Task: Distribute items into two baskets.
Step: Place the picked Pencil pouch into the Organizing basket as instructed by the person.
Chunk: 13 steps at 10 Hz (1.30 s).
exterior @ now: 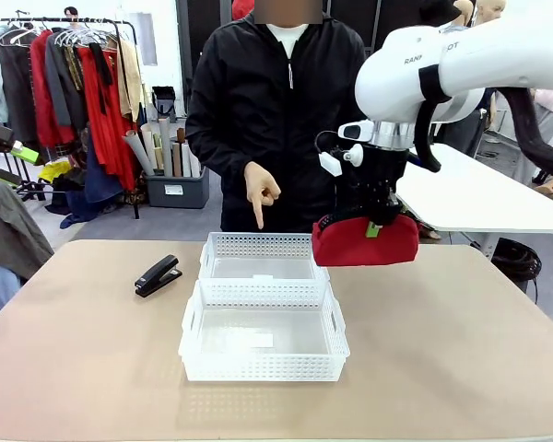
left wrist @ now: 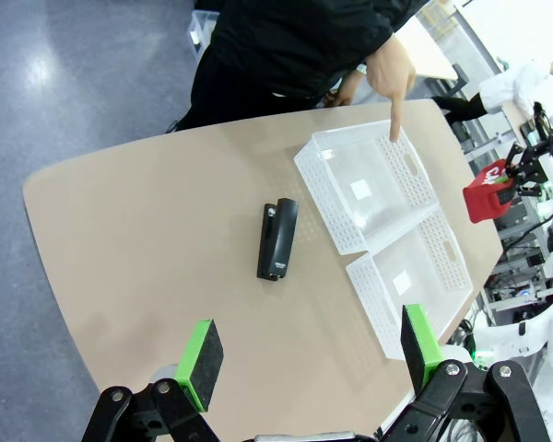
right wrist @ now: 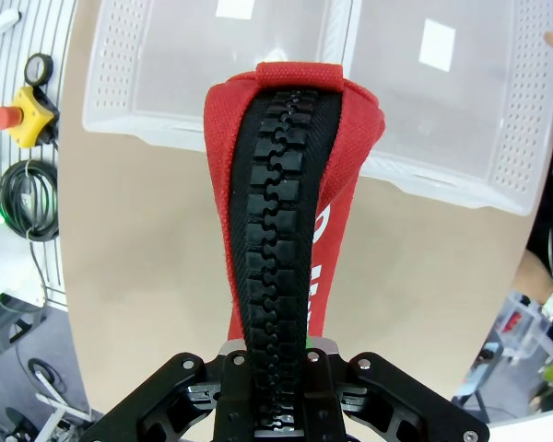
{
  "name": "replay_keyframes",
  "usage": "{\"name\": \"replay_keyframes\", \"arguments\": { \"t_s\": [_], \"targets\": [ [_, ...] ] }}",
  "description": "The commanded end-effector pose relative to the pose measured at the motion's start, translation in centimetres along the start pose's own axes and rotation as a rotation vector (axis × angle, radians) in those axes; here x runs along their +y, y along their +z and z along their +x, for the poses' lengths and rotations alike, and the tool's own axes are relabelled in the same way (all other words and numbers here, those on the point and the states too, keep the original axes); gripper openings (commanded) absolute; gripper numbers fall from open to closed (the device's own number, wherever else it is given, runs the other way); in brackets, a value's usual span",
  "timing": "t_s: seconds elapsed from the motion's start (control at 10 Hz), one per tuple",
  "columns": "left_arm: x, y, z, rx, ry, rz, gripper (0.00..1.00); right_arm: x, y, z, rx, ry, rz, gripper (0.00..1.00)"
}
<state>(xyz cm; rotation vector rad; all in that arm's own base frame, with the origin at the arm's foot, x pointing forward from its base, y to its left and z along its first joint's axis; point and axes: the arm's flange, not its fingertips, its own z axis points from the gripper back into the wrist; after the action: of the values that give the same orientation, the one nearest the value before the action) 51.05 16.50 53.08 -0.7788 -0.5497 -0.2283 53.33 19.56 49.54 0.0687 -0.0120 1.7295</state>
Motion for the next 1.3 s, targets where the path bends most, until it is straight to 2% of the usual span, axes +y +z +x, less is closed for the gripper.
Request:
{"name": "replay_keyframes", "arguments": {
  "t_s": [0.0,1.2],
  "targets": [
    [-0.1,0.1,0.0,-0.009,0.002,-0.006,1.00,-1.1,0.4,0.9,-0.001,-0.029,0.000,0.00],
    [-0.1,0.1,0.0,-0.009,0.002,-0.006,1.00,-8.0,-1.5,5.0,-0.001,0.035,-0.076,0.00]
  ]
}}
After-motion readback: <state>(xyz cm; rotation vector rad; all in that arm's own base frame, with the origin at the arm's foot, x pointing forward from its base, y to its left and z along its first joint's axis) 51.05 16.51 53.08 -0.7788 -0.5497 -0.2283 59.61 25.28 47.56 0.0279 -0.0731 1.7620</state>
